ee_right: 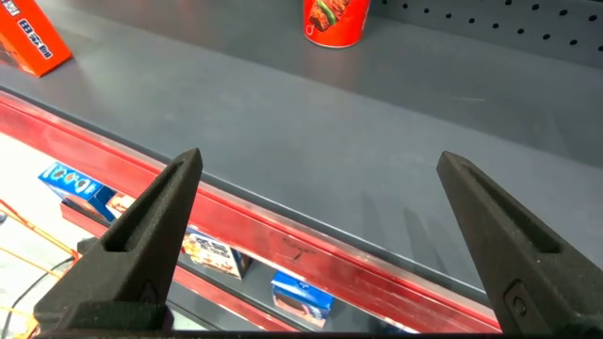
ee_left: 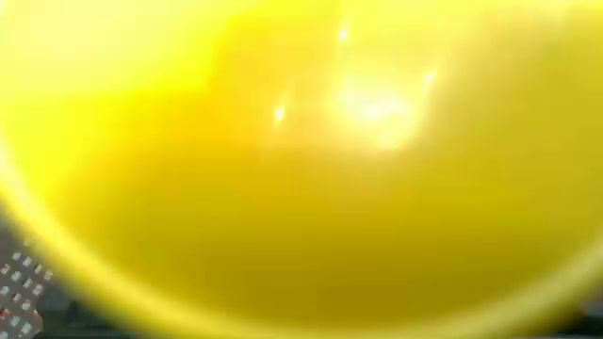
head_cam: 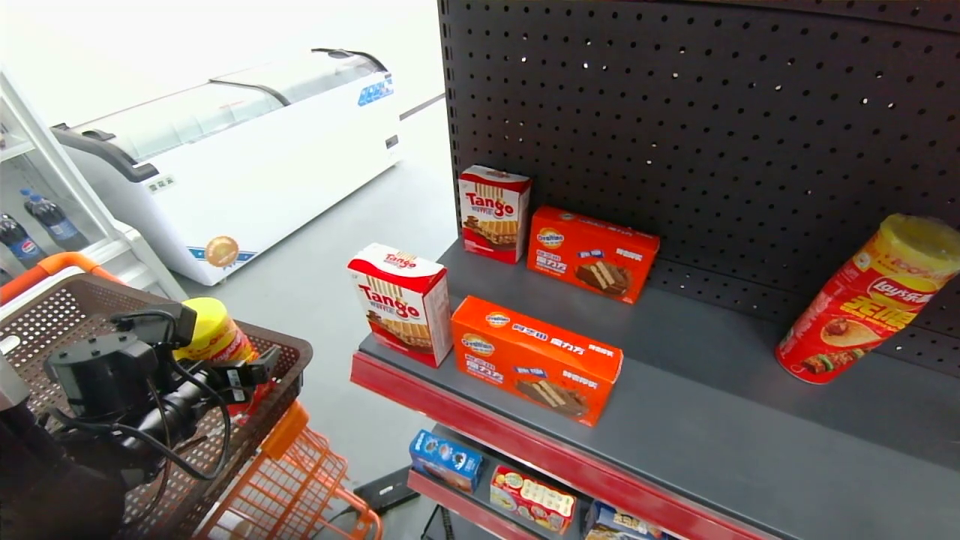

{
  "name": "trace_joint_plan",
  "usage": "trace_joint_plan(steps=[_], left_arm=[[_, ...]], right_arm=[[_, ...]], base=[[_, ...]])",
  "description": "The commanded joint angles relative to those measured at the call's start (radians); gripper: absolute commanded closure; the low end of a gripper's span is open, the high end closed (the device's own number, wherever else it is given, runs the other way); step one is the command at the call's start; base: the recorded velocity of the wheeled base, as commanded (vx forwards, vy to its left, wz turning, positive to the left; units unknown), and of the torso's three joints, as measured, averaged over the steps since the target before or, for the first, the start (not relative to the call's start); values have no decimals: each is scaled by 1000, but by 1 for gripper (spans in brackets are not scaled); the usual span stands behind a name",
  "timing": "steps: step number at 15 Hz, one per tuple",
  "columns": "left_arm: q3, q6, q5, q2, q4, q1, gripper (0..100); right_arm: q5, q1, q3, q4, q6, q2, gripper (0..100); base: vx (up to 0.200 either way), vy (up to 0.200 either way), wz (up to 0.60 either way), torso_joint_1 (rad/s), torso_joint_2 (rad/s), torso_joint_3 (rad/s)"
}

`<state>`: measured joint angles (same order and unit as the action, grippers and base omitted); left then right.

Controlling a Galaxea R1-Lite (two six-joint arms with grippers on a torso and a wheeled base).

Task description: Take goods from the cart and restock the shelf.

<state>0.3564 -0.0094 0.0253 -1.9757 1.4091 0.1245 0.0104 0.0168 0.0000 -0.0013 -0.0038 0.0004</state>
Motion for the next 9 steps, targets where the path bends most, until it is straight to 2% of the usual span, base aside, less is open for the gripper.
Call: trace_joint_plan(steps=[1, 4, 5, 9], left_arm=[[27, 8, 1, -28, 4, 6, 0], [41, 11, 1, -52, 27, 1, 0], [61, 17, -4, -58, 33, 3, 100], [93, 19, -1, -60, 22, 3, 100]], right_arm=[[0, 0, 0, 0, -1, 0, 0], [0, -1, 0, 0, -1, 0, 0], [0, 0, 0, 0, -1, 0, 0], [0, 0, 0, 0, -1, 0, 0]], base=[[0, 0, 0, 0, 0, 0], [0, 0, 0, 0, 0, 0], [0, 0, 0, 0, 0, 0], [0, 0, 0, 0, 0, 0]])
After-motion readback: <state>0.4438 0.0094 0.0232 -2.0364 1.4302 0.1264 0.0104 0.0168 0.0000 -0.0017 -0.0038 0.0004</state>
